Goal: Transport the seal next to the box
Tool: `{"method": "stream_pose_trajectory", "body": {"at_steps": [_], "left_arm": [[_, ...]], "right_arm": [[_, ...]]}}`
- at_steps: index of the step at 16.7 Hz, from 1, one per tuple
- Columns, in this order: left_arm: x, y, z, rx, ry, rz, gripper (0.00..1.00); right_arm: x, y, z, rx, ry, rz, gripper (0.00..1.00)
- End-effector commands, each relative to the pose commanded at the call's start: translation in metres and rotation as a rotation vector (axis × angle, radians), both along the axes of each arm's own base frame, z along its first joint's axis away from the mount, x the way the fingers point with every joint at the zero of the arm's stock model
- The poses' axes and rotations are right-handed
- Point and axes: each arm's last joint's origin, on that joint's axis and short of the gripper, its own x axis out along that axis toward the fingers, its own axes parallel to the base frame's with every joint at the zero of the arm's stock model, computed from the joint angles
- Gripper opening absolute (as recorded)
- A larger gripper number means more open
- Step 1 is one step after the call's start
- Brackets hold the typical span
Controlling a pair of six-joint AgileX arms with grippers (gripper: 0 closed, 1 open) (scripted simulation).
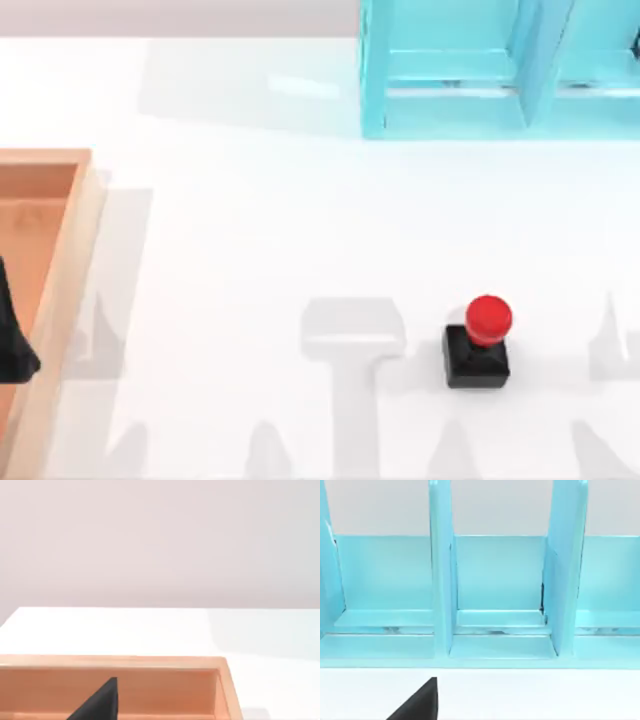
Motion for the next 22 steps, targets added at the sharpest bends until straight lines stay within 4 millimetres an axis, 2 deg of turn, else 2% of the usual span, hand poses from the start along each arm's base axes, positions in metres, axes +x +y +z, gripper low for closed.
{"method": "stream_pose_trajectory", "body": {"at_steps": [3, 6, 10, 13, 17, 20, 22], "left_arm": [[0.0, 0.0, 0.002, -0.003, 0.004, -0.004, 1.0], [0.0, -0.004, 0.019, -0.032, 0.047, -0.037, 1.0], [0.009, -0.015, 0.067, -0.108, 0.176, -0.124, 1.0], [0.027, -0.032, 0.114, -0.172, 0.323, -0.198, 1.0], [0.071, -0.073, 0.172, -0.236, 0.575, -0.278, 1.0], [0.111, -0.123, 0.2, -0.253, 0.785, -0.303, 1.0], [0.135, -0.165, 0.208, -0.245, 0.923, -0.299, 1.0]], "right_arm": [[0.0, 0.0, 0.0, 0.0, 0.0, 0.0, 1.0], [0.0, 0.0, 0.0, 0.0, 0.0, 0.0, 1.0], [0.0, 0.0, 0.0, 0.0, 0.0, 0.0, 1.0], [0.0, 0.0, 0.0, 0.0, 0.0, 0.0, 1.0], [0.0, 0.0, 0.0, 0.0, 0.0, 0.0, 1.0], [0.0, 0.0, 0.0, 0.0, 0.0, 0.0, 1.0], [0.0, 0.0, 0.0, 0.0, 0.0, 0.0, 1.0]]}}
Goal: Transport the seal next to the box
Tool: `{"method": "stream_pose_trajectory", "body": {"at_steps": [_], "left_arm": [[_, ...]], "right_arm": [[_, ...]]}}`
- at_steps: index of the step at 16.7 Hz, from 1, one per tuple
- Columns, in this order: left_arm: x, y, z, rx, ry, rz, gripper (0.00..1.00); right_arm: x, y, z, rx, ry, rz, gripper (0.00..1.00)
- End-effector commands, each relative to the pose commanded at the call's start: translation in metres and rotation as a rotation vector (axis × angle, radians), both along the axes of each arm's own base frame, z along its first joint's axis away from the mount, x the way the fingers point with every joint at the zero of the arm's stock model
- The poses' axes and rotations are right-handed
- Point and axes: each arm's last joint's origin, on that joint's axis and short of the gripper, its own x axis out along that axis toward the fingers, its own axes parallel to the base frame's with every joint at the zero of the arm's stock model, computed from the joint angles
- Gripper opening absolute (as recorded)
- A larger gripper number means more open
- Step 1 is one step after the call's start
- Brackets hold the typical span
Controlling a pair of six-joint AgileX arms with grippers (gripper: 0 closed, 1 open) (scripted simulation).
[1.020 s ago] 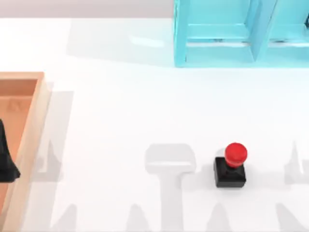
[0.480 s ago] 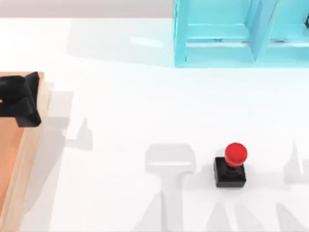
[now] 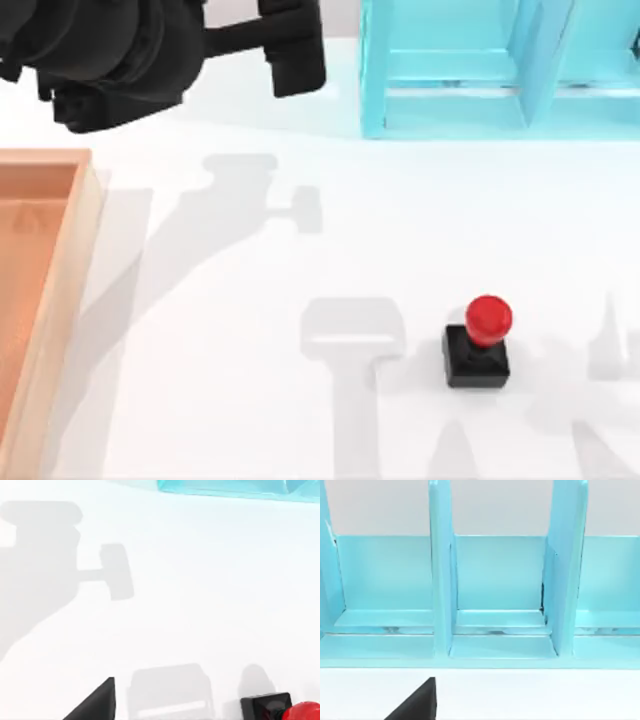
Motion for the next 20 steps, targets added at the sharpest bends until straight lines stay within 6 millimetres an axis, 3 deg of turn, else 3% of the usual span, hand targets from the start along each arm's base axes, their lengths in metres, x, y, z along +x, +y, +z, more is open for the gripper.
{"method": "stream_pose_trajectory", "body": {"at_steps": [2, 5, 10, 15, 20], "left_arm": [[0.019, -0.046, -0.001, 0.039, 0.122, -0.012, 1.0], [0.035, -0.114, -0.019, 0.118, 0.277, -0.015, 1.0], [0.03, -0.202, -0.07, 0.264, 0.444, 0.006, 1.0], [0.014, -0.242, -0.112, 0.363, 0.516, 0.032, 1.0], [0.011, -0.247, -0.12, 0.379, 0.526, 0.037, 1.0]], "right_arm": [[0.0, 0.0, 0.0, 0.0, 0.0, 0.0, 1.0], [0.0, 0.0, 0.0, 0.0, 0.0, 0.0, 1.0], [0.0, 0.0, 0.0, 0.0, 0.0, 0.0, 1.0], [0.0, 0.0, 0.0, 0.0, 0.0, 0.0, 1.0], [0.0, 0.0, 0.0, 0.0, 0.0, 0.0, 1.0]]}}
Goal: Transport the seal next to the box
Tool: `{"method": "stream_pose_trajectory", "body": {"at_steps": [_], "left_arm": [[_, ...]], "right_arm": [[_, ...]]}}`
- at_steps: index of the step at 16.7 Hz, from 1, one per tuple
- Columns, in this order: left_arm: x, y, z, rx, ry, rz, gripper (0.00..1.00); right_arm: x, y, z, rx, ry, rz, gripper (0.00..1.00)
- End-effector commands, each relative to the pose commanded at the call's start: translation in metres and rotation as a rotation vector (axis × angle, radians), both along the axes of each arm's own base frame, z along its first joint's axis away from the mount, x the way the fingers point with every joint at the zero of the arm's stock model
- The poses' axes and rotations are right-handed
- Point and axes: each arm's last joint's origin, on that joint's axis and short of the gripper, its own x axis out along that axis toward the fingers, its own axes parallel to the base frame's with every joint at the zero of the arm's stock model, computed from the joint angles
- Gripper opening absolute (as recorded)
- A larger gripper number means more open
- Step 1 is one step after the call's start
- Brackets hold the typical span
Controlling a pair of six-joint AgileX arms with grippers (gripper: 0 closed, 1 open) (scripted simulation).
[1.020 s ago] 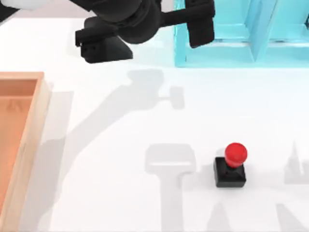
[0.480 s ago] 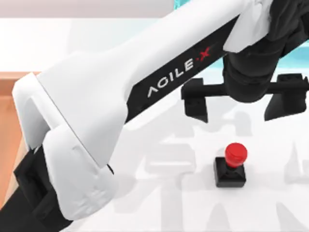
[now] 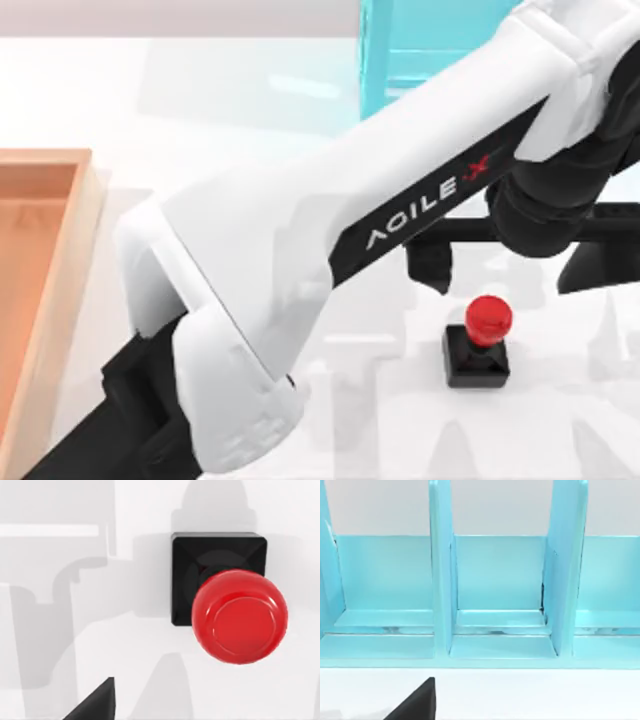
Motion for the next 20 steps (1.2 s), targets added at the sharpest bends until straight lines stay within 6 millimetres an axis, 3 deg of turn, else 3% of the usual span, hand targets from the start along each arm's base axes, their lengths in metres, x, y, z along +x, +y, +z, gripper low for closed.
{"method": "stream_pose_trajectory", "body": {"at_steps": [6, 15, 20], "left_arm": [[0.005, -0.002, -0.01, -0.004, -0.003, 0.0, 1.0], [0.01, -0.002, -0.09, 0.004, 0.003, 0.0, 1.0], [0.01, 0.0, -0.1, 0.0, 0.0, 0.0, 1.0]], "right_arm": [[0.0, 0.0, 0.0, 0.0, 0.0, 0.0, 1.0], [0.0, 0.0, 0.0, 0.0, 0.0, 0.0, 1.0], [0.0, 0.0, 0.0, 0.0, 0.0, 0.0, 1.0]]}}
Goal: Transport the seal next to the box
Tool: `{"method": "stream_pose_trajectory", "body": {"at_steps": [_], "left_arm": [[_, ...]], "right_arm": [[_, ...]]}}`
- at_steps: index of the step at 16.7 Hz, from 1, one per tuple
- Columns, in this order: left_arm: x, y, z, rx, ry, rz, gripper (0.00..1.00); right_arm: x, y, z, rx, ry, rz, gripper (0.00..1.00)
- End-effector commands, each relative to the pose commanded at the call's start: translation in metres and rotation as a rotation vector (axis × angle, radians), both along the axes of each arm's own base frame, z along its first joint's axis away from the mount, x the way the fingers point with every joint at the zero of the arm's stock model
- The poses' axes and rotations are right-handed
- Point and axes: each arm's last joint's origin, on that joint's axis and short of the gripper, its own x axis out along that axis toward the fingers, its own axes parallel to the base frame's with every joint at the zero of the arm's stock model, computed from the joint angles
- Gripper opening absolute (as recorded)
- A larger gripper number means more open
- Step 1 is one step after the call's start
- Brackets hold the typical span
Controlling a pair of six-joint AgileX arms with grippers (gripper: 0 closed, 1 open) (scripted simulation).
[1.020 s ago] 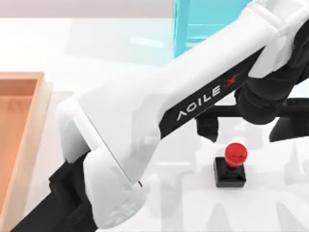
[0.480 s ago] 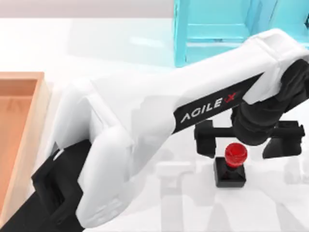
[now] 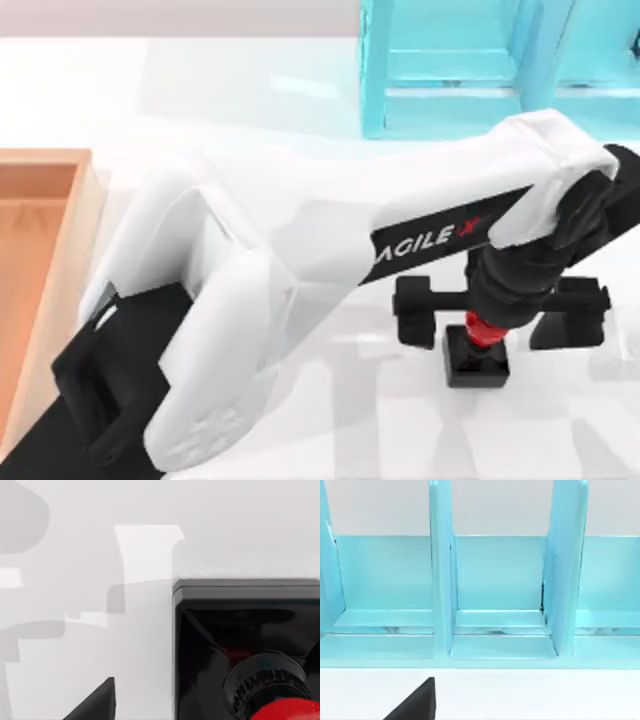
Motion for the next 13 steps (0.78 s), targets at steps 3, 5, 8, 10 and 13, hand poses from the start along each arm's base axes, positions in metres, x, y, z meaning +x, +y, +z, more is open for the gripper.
{"method": "stream_pose_trajectory", "body": {"at_steps": [3, 5, 8, 10, 13], "left_arm": [[0.0, 0.0, 0.0, 0.0, 0.0, 0.0, 0.92], [0.0, 0.0, 0.0, 0.0, 0.0, 0.0, 0.77], [0.0, 0.0, 0.0, 0.0, 0.0, 0.0, 0.55], [0.0, 0.0, 0.0, 0.0, 0.0, 0.0, 0.4], [0.0, 0.0, 0.0, 0.0, 0.0, 0.0, 0.17]], "right_arm": [[0.0, 0.0, 0.0, 0.0, 0.0, 0.0, 1.0], [0.0, 0.0, 0.0, 0.0, 0.0, 0.0, 1.0], [0.0, 0.0, 0.0, 0.0, 0.0, 0.0, 1.0], [0.0, 0.0, 0.0, 0.0, 0.0, 0.0, 1.0], [0.0, 0.0, 0.0, 0.0, 0.0, 0.0, 1.0]]}}
